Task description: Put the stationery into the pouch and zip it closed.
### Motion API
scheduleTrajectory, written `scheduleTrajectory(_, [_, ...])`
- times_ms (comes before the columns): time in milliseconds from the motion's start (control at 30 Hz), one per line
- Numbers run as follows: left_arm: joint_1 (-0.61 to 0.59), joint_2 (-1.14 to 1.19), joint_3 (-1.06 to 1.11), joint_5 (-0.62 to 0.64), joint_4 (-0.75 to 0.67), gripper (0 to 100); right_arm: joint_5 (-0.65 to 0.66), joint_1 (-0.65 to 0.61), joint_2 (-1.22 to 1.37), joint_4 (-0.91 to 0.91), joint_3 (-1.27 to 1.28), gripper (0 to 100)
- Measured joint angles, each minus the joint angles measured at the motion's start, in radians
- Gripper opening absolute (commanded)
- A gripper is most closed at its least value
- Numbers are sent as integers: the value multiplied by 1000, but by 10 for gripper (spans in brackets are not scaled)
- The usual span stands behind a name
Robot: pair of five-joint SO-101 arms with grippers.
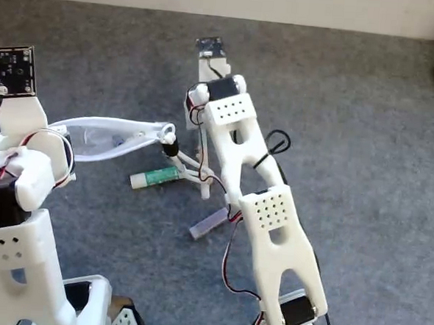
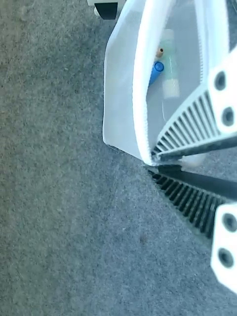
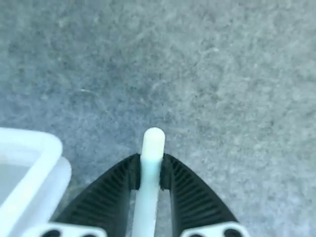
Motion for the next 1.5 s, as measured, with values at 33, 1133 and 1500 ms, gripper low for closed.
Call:
scheduleTrajectory(33, [0, 0, 0, 0, 0, 6, 0, 0, 5, 18, -26, 5])
scheduleTrajectory(1133, [0, 0, 3, 0, -15, 6, 0, 8, 6, 279, -302, 5])
scheduleTrajectory(1500, [0, 0, 3, 0, -17, 6, 0, 74, -43, 281, -331, 4])
